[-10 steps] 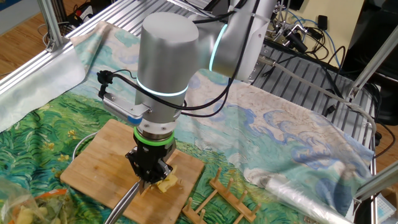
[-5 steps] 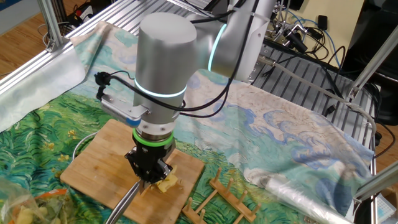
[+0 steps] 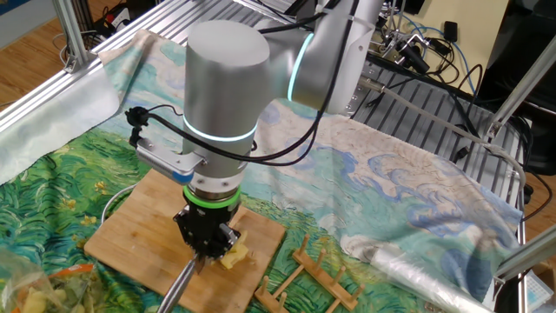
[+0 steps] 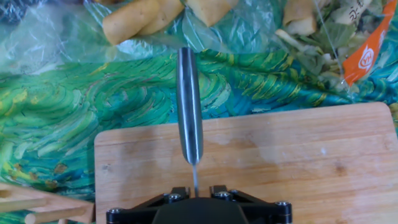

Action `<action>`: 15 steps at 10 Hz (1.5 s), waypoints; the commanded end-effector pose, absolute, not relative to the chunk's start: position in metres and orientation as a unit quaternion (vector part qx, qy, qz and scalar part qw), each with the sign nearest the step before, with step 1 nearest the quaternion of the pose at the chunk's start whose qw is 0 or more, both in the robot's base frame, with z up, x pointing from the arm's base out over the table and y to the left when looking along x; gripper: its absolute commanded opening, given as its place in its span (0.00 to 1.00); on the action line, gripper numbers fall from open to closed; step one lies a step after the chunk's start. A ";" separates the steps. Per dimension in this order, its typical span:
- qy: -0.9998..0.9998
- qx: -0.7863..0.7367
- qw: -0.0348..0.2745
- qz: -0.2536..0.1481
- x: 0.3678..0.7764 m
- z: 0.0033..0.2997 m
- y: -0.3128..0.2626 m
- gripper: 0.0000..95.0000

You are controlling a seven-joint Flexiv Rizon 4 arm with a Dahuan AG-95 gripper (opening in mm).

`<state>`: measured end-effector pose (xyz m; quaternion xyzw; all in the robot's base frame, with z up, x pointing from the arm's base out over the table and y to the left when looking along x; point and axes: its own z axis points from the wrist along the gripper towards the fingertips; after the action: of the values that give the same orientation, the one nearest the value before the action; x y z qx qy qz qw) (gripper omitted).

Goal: Chop the potatoes

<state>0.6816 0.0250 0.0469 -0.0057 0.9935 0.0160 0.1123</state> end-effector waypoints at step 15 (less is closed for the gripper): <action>0.996 -0.069 0.053 0.013 0.665 0.053 0.028 0.00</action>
<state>0.6638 0.0273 0.0521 -0.0711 0.9959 0.0125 0.0553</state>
